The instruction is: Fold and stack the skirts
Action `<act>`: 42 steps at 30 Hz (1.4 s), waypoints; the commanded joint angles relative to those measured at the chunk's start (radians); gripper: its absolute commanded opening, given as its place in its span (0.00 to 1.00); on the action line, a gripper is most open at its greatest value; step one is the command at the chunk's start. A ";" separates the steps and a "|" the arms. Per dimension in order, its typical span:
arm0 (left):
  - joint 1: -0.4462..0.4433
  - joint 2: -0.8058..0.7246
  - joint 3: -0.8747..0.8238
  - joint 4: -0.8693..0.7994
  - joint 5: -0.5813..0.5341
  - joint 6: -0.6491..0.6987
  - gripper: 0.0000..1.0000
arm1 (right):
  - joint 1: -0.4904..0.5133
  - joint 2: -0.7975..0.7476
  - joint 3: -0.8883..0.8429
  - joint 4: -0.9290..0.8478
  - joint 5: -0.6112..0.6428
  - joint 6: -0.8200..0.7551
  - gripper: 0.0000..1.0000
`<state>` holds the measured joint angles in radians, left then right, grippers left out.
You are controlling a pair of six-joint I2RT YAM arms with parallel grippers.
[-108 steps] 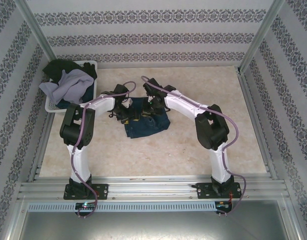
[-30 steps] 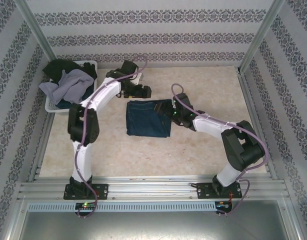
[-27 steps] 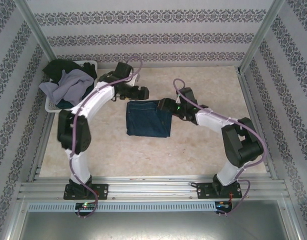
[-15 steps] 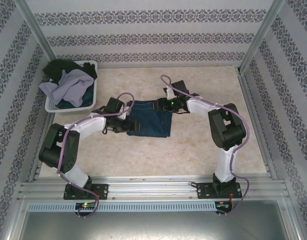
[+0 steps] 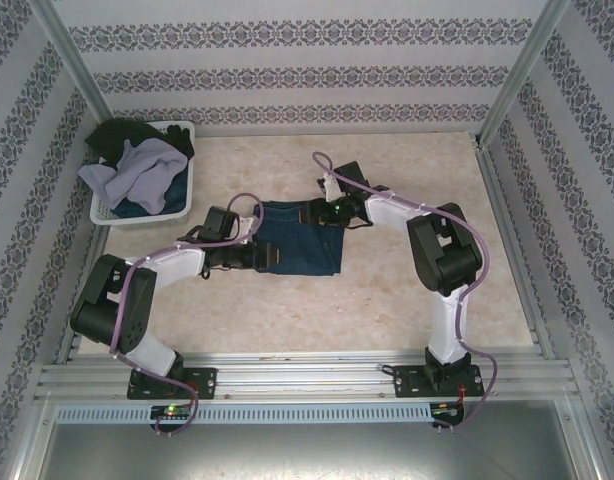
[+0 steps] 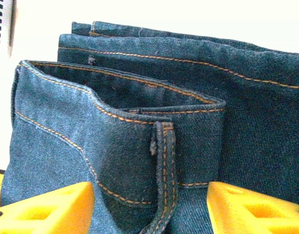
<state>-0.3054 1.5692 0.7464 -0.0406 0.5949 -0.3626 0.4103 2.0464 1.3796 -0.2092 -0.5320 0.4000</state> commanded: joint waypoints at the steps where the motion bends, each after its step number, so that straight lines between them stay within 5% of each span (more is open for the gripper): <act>1: 0.005 -0.050 -0.041 0.081 0.063 0.043 0.79 | 0.008 0.037 0.038 -0.032 0.009 -0.020 0.61; 6: 0.005 -0.093 -0.073 0.053 0.032 0.070 0.87 | 0.008 0.039 0.038 -0.025 -0.004 -0.015 0.58; 15: 0.006 -0.155 -0.148 0.048 0.066 0.081 0.81 | 0.005 0.024 0.029 -0.031 0.006 -0.016 0.57; 23: 0.002 -0.104 -0.088 0.026 0.035 0.162 0.55 | 0.006 0.018 0.012 -0.019 0.006 -0.007 0.57; 33: -0.007 -0.040 -0.070 0.041 -0.002 0.185 0.49 | 0.011 0.039 0.023 -0.009 -0.028 0.003 0.52; 36: -0.008 -0.037 -0.069 0.041 0.005 0.187 0.36 | 0.014 0.047 0.026 -0.002 -0.013 0.003 0.42; 40: -0.009 -0.032 -0.064 0.021 -0.020 0.173 0.11 | -0.009 -0.004 -0.031 0.078 0.017 0.050 0.13; 42: -0.008 -0.026 -0.061 0.013 -0.029 0.161 0.08 | -0.032 -0.044 -0.058 0.115 0.012 0.071 0.06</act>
<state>-0.3077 1.5276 0.6628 -0.0105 0.5907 -0.1982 0.4034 2.0613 1.3586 -0.1627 -0.5293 0.4393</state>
